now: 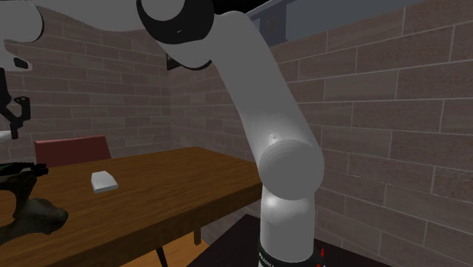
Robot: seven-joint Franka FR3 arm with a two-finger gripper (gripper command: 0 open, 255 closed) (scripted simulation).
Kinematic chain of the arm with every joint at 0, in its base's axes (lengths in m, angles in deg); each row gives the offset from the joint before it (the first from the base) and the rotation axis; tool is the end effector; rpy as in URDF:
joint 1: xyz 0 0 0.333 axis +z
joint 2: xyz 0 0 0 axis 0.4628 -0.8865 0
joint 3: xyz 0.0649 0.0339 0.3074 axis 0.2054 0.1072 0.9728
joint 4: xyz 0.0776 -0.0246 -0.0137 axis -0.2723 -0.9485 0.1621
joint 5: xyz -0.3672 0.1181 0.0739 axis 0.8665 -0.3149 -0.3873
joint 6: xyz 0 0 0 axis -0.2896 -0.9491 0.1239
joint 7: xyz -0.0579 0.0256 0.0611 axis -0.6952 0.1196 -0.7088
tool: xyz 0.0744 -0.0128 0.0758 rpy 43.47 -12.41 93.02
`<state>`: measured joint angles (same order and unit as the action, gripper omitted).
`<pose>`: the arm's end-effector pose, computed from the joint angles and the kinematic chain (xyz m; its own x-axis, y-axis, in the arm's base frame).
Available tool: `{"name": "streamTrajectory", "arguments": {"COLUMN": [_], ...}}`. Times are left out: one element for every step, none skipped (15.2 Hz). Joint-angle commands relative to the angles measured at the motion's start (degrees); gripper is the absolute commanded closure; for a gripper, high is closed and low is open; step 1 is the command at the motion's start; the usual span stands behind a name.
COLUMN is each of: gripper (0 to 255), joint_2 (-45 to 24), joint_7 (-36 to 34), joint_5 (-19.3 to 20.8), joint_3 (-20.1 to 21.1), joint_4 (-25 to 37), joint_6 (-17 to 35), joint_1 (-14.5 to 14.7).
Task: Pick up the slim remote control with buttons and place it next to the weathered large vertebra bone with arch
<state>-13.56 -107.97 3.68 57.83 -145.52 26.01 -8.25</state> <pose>0.6055 0.3338 0.5167 0.9706 -0.2405 -0.0082 -0.2404 -0.9706 0.0086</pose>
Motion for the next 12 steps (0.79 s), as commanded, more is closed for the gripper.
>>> {"name": "streamTrajectory", "arguments": {"gripper": [255, 255, 255, 255, 255, 255, 255, 255, 255, 255, 255, 255], "joint_2": [0.56, 0.66, 0.74, 0.80, 0.84, 0.87, 0.87, 0.87, 0.84, 0.80, 0.75, 0.68], "joint_7": [0.00, -0.02, -0.04, -0.06, -0.08, -0.10, -0.12, -0.15, -0.17, -0.20, -0.23, -0.26], "joint_5": [-0.10, -0.11, -0.12, -0.12, -0.12, -0.12, -0.11, -0.10, -0.08, -0.06, -0.04, -0.01], "joint_3": [0.00, -0.01, -0.01, -0.02, -0.04, -0.05, -0.06, -0.08, -0.09, -0.11, -0.13, -0.15], "joint_4": [-2.35, -3.28, -4.18, -5.04, -5.88, -6.69, -7.48, -8.24, -8.97, -9.69, -10.38, -11.04], "joint_6": [1.85, 2.68, 3.49, 4.30, 5.09, 5.87, 6.65, 7.41, 8.17, 8.92, 9.66, 10.39], "joint_1": [-0.23, -0.30, -0.37, -0.43, -0.48, -0.53, -0.58, -0.62, -0.66, -0.70, -0.73, -0.76]}}
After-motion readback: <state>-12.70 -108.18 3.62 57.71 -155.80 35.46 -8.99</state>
